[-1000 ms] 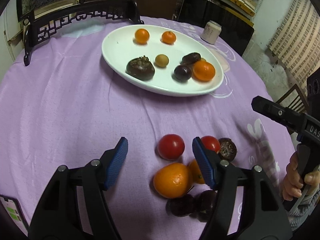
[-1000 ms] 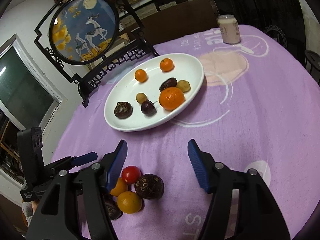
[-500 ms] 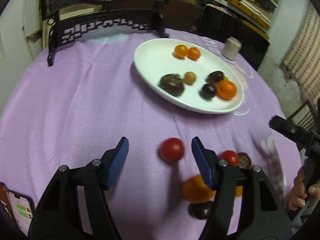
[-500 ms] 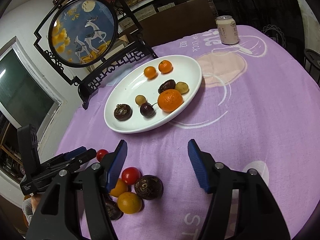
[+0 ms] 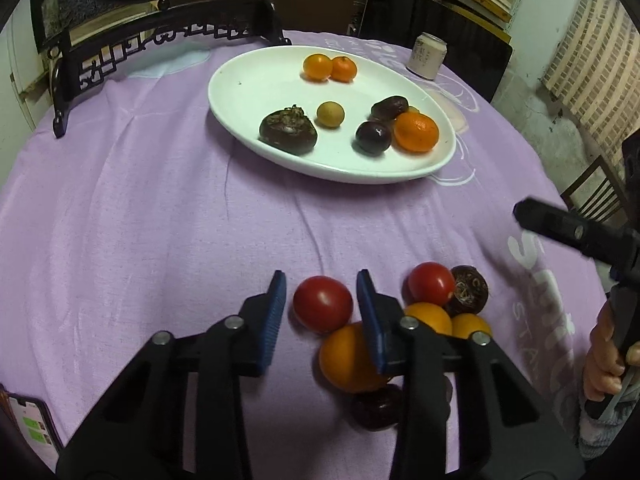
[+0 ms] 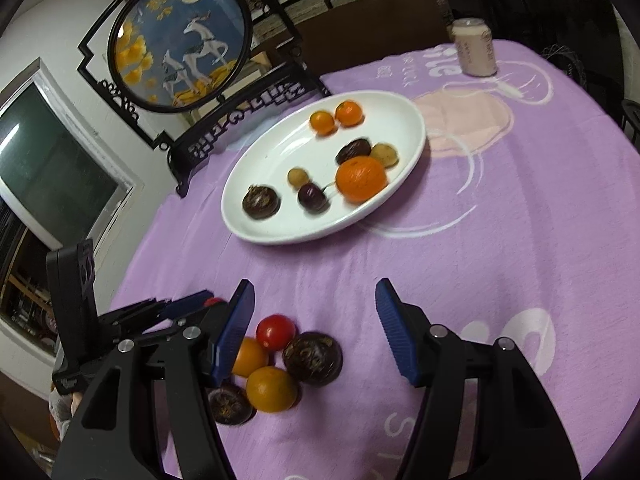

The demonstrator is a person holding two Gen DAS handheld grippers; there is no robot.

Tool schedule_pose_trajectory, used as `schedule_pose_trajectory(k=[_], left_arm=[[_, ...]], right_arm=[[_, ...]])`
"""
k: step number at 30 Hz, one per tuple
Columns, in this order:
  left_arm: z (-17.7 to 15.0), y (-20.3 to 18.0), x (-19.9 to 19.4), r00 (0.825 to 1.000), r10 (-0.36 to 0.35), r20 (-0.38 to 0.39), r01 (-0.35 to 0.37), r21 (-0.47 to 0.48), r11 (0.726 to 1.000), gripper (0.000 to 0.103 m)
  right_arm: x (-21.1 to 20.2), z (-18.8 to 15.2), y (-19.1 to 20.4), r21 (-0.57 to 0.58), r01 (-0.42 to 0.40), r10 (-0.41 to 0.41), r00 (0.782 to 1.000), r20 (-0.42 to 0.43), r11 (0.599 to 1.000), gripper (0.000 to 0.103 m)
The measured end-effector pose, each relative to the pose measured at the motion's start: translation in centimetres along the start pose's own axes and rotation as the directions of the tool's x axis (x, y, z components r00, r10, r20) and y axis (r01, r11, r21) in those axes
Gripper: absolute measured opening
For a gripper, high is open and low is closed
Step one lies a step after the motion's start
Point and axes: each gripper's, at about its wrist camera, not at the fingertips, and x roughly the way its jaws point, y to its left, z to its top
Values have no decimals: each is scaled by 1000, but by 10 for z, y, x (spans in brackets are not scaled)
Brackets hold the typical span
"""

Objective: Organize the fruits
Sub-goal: 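Grasp a red cherry tomato with the left tool while the right tool grasps a mangosteen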

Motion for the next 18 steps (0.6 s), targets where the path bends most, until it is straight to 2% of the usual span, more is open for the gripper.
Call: schedule_pose_trajectory(k=[5, 11, 18], left_arm=[[-1, 10, -7, 1000, 6, 24, -5, -40, 999, 30], [2, 17, -12, 999, 22, 44, -19, -60, 998, 30], [1, 17, -5, 999, 28, 23, -27, -57, 998, 30]], right_arm=[[6, -12, 3, -38, -4, 2, 999, -52, 999, 63], [20, -31, 4, -69, -3, -6, 992, -128, 998, 48], [33, -37, 3, -53, -17, 9, 988, -153, 998, 47]])
